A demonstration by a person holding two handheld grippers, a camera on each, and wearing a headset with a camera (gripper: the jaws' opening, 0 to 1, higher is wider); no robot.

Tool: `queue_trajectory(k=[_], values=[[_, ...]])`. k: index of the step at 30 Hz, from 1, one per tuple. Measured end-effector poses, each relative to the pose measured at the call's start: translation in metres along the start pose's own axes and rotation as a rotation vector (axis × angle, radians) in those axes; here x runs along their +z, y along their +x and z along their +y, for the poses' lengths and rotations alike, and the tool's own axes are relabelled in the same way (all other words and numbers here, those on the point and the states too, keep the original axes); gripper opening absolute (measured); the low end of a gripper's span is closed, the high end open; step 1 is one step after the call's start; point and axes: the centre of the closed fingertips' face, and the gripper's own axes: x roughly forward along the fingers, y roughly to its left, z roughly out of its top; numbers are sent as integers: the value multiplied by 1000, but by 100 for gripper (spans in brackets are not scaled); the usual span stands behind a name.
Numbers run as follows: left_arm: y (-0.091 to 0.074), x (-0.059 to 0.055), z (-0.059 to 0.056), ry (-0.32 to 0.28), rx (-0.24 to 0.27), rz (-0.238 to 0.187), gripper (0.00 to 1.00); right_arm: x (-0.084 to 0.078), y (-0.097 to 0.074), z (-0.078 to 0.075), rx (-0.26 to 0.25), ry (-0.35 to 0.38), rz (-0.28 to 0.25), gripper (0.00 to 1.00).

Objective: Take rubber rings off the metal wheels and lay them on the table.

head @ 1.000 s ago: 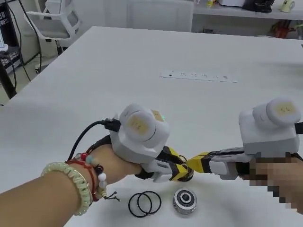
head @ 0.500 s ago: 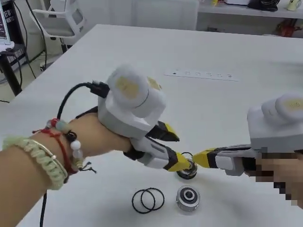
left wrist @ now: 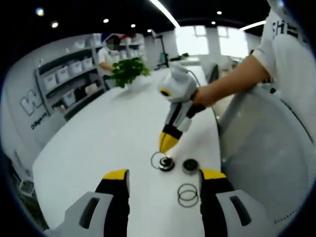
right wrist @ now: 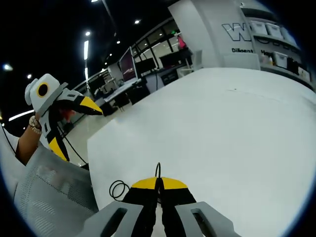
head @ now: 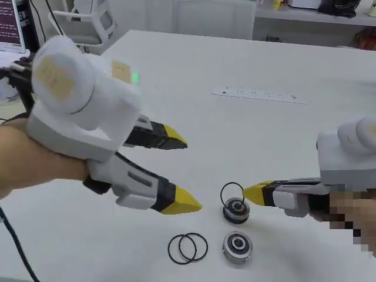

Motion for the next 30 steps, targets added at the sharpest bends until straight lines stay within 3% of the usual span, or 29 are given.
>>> queue_trajectory(k=[10,15,17,22,30], values=[[-36,-23,-7,-80,84,-14,70,6,0,17,56,15,-20,0],[-39,-35,-17,-119,84,-1,72,6,3,28,94,26,-14,0],[-38,-36,-20,-157,100,-18,74,5,4,32,105,28,-11,0],[-32,-45,-35,-194,63,-17,79,2,7,44,153,46,7,0],[-27,-55,-40,-245,63,-21,82,-13,15,59,209,32,73,0]])
